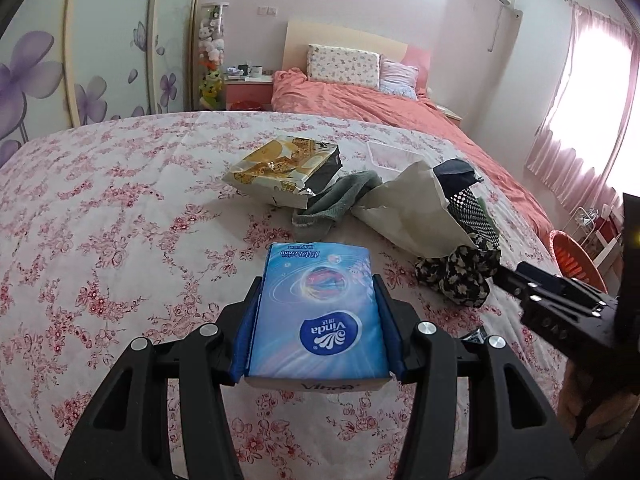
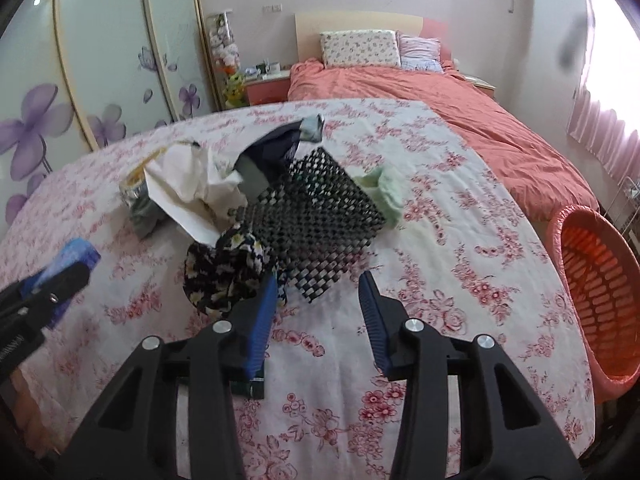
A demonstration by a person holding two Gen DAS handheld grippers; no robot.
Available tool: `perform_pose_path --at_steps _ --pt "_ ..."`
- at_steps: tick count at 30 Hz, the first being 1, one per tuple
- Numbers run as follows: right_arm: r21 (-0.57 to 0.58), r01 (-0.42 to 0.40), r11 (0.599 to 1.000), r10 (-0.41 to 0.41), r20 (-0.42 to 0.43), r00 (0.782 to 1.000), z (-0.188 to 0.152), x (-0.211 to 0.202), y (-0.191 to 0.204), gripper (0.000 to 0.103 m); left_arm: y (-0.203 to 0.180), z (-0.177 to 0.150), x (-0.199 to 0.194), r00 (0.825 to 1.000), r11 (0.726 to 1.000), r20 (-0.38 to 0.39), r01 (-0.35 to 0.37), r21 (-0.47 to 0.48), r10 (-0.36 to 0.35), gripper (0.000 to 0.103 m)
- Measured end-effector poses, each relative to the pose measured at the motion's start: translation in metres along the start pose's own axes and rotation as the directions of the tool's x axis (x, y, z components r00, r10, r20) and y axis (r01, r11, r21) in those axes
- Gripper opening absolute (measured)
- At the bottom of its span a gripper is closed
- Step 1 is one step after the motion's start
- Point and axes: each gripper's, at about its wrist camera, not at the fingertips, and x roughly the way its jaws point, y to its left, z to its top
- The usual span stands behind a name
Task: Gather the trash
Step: 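Grasp the black mesh bag with the right tool while left holds tissues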
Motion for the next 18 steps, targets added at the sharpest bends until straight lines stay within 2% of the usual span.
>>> perform_pose_path --at_steps 6,9,11,18 --pt "-0.030 0.038 0.999 -0.038 -0.005 0.999 0.011 0.011 0.006 0.039 0.003 0.002 0.003 1.000 1.000 -0.004 -0.001 -0.006 0.001 0.052" --pt "-0.035 0.047 0.998 -0.047 0.002 0.999 0.018 0.016 0.005 0.026 0.002 0.003 0.004 1.000 1.000 -0.005 -0.001 -0.007 0.001 0.052" --pt "-0.025 0.028 0.999 -0.029 -0.006 1.000 0.021 0.019 0.002 0.006 0.002 0.003 0.005 1.000 1.000 -0.007 0.001 -0.009 -0.001 0.052" --pt "0.019 -0.019 1.000 0.016 0.109 0.994 0.026 -0.012 -0.013 0.003 -0.003 0.006 0.003 1.000 1.000 0.001 0.006 -0.004 -0.006 0.052"
